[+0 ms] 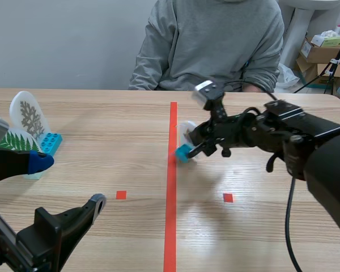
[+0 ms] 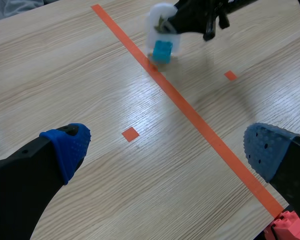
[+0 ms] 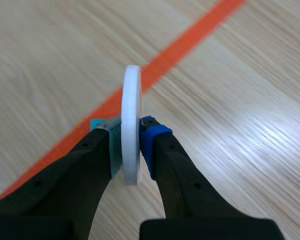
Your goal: Do the leaf sorting experiment
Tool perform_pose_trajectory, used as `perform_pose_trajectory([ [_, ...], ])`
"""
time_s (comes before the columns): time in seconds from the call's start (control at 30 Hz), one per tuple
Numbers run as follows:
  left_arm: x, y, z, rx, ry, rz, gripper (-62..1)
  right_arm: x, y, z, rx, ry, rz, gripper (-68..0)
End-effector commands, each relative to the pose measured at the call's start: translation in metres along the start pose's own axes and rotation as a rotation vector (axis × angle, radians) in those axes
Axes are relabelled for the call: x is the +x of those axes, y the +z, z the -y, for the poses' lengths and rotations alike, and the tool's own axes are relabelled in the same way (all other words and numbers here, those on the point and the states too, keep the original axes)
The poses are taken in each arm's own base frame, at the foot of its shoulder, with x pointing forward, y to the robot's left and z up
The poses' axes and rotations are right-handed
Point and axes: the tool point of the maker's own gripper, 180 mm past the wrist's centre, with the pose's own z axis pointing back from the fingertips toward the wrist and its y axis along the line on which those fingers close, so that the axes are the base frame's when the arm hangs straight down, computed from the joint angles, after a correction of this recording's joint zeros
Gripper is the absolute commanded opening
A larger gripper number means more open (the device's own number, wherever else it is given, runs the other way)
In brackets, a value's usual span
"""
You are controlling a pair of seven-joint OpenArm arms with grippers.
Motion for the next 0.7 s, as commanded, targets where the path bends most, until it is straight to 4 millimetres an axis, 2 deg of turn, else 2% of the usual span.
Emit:
perform_pose_trajectory([
  [0.0,0.005,0.000,-0.001,0.005,0.010,0.026,1.4,0.014,0.017,0.042,-0.106,-0.019,0.035,-65.5],
  [0.2,0.005,0.000,-0.001,0.005,0.010,0.026,1.4,0.002,0.070,0.134,-0.409,-0.109,0.025,-65.5],
  [0.3,0.005,0.000,-0.001,0.005,0.010,0.026,1.4,-0.006,0.097,0.168,-0.538,-0.130,0.001,-65.5],
  [0.4,0.005,0.000,-0.001,0.005,0.010,0.026,1.4,-0.017,0.117,0.190,-0.616,-0.124,-0.027,-65.5],
  [0.5,0.005,0.000,-0.001,0.005,0.010,0.027,1.4,-0.026,0.129,0.202,-0.657,-0.123,-0.039,-65.5],
  [0.67,0.005,0.000,-0.001,0.005,0.010,0.027,1.4,-0.042,0.132,0.205,-0.670,-0.144,-0.062,-65.1],
])
